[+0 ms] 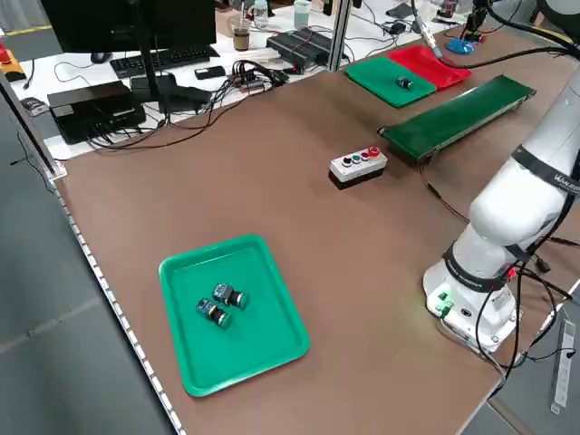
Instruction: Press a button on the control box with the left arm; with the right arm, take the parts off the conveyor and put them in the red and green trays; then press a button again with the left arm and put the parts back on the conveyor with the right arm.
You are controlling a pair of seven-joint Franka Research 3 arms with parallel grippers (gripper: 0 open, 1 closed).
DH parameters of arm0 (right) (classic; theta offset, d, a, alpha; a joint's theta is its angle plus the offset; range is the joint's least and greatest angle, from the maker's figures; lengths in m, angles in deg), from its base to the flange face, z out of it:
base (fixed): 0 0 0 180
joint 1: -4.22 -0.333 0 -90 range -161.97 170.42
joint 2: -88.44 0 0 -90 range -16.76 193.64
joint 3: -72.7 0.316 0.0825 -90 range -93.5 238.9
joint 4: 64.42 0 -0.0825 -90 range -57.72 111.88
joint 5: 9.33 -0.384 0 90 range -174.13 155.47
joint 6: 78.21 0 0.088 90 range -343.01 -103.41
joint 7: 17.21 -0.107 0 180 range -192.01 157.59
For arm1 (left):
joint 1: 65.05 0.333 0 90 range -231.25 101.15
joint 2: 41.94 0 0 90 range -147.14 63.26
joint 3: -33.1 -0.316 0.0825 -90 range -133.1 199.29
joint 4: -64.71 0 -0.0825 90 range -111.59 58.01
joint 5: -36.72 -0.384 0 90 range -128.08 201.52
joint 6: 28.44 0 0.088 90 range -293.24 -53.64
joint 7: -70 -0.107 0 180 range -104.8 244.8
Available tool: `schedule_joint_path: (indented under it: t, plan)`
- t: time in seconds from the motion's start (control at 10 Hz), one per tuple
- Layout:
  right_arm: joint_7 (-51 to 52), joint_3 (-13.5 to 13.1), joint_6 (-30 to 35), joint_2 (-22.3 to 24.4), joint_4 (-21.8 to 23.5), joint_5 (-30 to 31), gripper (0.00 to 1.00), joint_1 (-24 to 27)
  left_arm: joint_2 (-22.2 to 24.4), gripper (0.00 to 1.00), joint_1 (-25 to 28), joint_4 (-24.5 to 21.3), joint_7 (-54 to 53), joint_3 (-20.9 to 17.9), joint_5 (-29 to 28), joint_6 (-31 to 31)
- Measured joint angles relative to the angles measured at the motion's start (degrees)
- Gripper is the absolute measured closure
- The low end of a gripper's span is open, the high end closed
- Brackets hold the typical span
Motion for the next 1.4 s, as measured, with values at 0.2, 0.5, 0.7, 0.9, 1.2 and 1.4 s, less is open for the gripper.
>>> schedule_joint_path:
  t: [0.2, 0.5, 0.7, 0.9, 1.2, 1.4]
  plan:
    - [-0.44, 0.05, 0.05, 8.82, 9.51, -0.01, 0.67, -0.81, -0.01, 0.00, -0.02, 0.12, 0.00, 0.03, 0.00, 0.00]
    - [-0.51, 0.18, -4.44, 16.06, 21.05, -0.02, 0.67, -2.45, -0.01, 0.00, -0.04, 0.27, 0.00, 0.08, 0.00, 0.00]
    - [-0.59, 0.19, -12.16, 16.33, 27.70, -0.02, 0.67, -3.48, -0.01, 0.00, -0.05, 0.35, 0.00, 0.11, 0.00, 0.00]
    - [-0.60, 0.19, -18.08, 16.29, 32.26, -0.02, 0.67, -3.62, -0.01, 0.00, -0.05, 0.46, 0.00, 0.13, 0.00, 0.00]
    - [-0.60, 0.15, -22.36, 16.28, 36.05, -0.02, 0.67, -3.62, -0.01, 0.00, -0.06, 0.49, 0.00, 0.14, 0.00, 0.00]
    - [-0.60, 0.12, -24.67, 16.24, 36.77, -0.02, 0.67, -3.62, -0.01, 0.00, -0.06, 0.49, 0.00, 0.14, 0.00, 0.00]
